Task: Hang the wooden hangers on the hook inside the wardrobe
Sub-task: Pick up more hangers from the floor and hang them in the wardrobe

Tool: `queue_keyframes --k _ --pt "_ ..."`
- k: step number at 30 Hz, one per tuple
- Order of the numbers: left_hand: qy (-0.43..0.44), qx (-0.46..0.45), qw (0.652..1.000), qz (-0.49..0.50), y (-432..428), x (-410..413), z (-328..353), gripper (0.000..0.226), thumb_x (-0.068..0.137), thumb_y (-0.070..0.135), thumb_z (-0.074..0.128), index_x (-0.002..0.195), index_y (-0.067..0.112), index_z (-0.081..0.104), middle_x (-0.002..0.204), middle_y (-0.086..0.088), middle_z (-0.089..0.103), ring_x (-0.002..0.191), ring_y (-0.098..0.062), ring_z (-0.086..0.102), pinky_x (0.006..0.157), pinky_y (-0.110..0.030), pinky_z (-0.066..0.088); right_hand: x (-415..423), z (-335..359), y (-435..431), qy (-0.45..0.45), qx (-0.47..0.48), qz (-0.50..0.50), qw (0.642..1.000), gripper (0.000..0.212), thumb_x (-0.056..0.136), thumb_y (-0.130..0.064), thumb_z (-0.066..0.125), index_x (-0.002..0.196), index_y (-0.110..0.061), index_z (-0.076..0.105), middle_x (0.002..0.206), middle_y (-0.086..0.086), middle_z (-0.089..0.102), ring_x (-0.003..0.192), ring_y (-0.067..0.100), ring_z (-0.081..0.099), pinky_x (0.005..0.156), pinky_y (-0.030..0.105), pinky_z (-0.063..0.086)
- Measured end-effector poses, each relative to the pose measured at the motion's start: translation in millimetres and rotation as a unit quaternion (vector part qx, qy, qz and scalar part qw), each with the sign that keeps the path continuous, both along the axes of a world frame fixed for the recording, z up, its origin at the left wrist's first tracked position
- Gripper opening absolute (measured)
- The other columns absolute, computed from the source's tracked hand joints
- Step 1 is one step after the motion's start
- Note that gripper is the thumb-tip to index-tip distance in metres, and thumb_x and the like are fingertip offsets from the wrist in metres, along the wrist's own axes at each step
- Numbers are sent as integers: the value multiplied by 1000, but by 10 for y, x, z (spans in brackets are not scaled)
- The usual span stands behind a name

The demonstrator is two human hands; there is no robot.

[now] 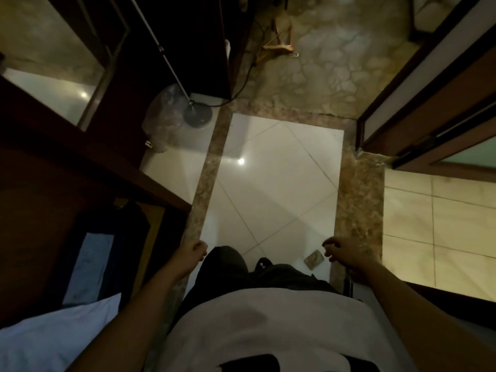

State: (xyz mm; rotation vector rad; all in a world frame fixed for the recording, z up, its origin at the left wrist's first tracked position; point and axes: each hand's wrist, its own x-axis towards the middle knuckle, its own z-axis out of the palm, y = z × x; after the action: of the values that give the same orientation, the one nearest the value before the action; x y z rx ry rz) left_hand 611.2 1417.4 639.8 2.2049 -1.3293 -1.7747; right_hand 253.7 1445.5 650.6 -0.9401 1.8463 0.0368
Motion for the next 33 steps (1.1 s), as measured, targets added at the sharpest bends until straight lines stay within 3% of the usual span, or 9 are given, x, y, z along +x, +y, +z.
queue_keyframes --k 3,9,14,19,22,26,30,33 --pt "-11 20 999 -38 -84 -226 -44 19 96 18 43 82 16 56 87 -9 57 85 -21 54 75 -30 43 -115 116 -448 -24 -29 -37 999 30 96 -10 43 119 4 56 107 25 63 78 22 57 56 21 42" --pt "-39 48 993 -104 -633 -539 -173 27 96 22 43 111 5 59 118 -16 61 104 -24 56 85 -30 43 -263 262 -1450 -74 -104 -78 989 26 93 -11 46 113 -2 60 94 14 64 74 19 60 58 21 42" --pt "-37 38 988 -148 -1573 -752 -230 24 96 19 43 106 3 59 115 -16 59 96 -18 51 80 -24 38 -439 258 -2001 -73 -102 -105 987 26 94 -8 43 113 0 58 97 15 62 72 15 58 57 19 41" --pt "-35 9 982 -187 -2604 -947 -181 14 95 19 45 89 11 55 100 -16 60 94 -28 58 85 -36 48 -691 141 -2204 -37 -52 -164 984 29 96 -7 40 117 5 55 99 17 60 73 13 55 57 17 40" --pt "-20 -20 979 -202 -3239 -1161 -32 16 96 17 44 95 7 56 95 -14 59 90 -27 58 78 -32 49 -852 108 -2250 -14 -28 -196 980 30 96 -5 39 118 10 53 97 15 56 69 10 51 53 14 41" --pt "24 -44 980 -191 -4011 -1545 157 23 96 16 43 104 0 59 96 -11 57 85 -19 56 73 -25 46 -1055 73 -2365 -2 1 -238 971 30 96 -4 38 119 12 51 96 14 51 65 9 46 38 2 36" --pt "48 -48 984 -165 -4632 -1944 234 21 96 22 42 106 10 57 96 -5 59 80 -11 57 70 -23 42 -1286 12 -2706 -11 9 -274 962 27 97 -7 39 113 7 55 81 9 55 65 11 49 50 15 38" --pt "61 -49 983 -164 -4981 -2206 226 21 97 18 42 105 6 56 93 -7 58 80 -13 56 66 -18 42 -1532 -13 -3143 -18 8 -258 966 20 97 -11 40 97 -4 58 79 7 56 65 8 49 49 12 36"
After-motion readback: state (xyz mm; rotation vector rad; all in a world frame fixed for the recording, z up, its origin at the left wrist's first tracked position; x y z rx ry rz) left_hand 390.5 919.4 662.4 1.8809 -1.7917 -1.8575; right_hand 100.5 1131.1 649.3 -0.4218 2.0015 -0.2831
